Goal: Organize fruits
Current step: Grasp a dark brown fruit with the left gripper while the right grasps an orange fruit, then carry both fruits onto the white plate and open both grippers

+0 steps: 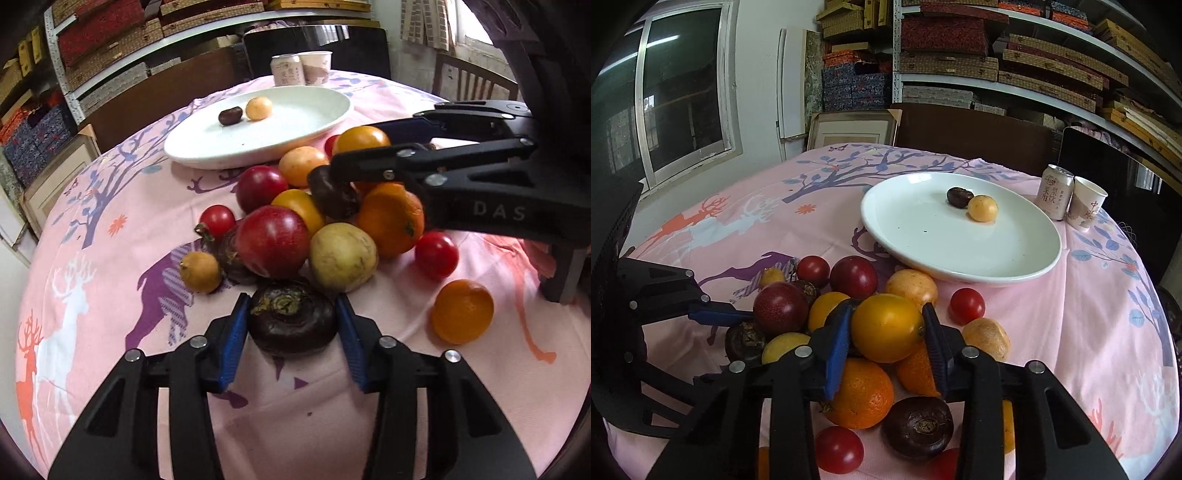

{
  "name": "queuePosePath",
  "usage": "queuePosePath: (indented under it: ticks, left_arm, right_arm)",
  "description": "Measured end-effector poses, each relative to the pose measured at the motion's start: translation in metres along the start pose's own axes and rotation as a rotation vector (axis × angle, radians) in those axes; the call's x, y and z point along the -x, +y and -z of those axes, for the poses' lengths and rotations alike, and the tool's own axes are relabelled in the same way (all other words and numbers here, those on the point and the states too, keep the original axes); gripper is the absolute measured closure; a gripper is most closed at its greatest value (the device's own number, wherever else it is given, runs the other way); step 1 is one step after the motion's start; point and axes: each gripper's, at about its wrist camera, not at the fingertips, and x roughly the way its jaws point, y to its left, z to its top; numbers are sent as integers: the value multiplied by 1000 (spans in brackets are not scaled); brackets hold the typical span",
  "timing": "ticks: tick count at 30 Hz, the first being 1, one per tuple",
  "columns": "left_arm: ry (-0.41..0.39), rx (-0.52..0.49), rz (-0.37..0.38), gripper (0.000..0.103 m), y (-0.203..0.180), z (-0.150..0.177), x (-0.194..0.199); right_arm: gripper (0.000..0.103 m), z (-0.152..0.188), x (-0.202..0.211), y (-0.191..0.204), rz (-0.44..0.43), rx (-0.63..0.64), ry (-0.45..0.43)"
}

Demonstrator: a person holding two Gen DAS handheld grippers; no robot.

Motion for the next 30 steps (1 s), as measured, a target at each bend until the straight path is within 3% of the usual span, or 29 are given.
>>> queuePosePath:
  ticks: [7,9,12,15,17,20,23,26,30]
  left_arm:
    - [-10,39,-30,57,12,12,28]
    - [-35,58,-37,57,17,12,38]
    - [-83,101,-42,57,24,7,51]
    - [-141,162,-41,57,33,-8,61]
    - [-155,208,-33,57,38,-26,60]
    - [-169,194,-73,57,36,-61,50]
    - [-209,170,-133,57,33,-94,31]
    - [-195,177,-165,57,37,-123,0]
    - [-159,217,-119,57,45,-144,-35]
  right_arm:
    - [64,0,12,-20,11,-80,-45]
    - [64,-2,15,-27,34,-118,-70]
    - [64,-4,29,-39,138,-175,-174]
    - [64,-9,39,-52,115,-241,-211]
    - [64,-16,38,-57,87,-257,-206]
    - [64,-29,27,-59,100,-211,-187]
    - [64,-39,5,-68,93,-189,-139]
    - [64,-49,-24,-81,99,-182,-68]
    - [64,-57,-49,-91,122,-131,-4]
